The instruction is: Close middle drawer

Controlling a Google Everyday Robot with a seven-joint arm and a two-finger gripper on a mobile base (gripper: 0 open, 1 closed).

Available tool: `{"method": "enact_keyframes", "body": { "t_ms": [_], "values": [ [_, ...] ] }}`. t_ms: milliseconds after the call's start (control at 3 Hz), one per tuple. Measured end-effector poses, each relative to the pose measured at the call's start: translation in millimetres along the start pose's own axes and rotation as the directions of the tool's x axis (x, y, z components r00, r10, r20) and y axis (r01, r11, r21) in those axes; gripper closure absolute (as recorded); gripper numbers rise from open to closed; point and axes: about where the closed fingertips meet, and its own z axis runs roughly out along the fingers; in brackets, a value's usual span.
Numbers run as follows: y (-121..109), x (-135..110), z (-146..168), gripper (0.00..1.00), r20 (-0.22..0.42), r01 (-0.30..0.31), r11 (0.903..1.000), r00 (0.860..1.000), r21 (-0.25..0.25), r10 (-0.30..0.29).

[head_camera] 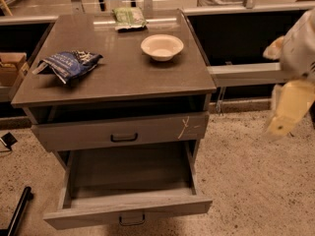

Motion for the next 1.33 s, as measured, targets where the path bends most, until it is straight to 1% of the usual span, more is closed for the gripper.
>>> {"method": "enact_keyframes", "body": {
  "t_ms": [333,667,1000,1333],
  "values": [
    [38,-28,54,0.0,0.087,-0.022,0.9989,0.996,-0.041,0.025],
    [79,-38,118,0.0,0.177,-0.024,0.9937,0.983,-0.11,0.044],
    [91,-31,137,0.0,0.175,-0.01,0.9933,0.984,-0.115,0.03],
    [95,-27,160,0.0,0.204,-0.012,0.9875,0.978,-0.157,0.044]
  ]
}}
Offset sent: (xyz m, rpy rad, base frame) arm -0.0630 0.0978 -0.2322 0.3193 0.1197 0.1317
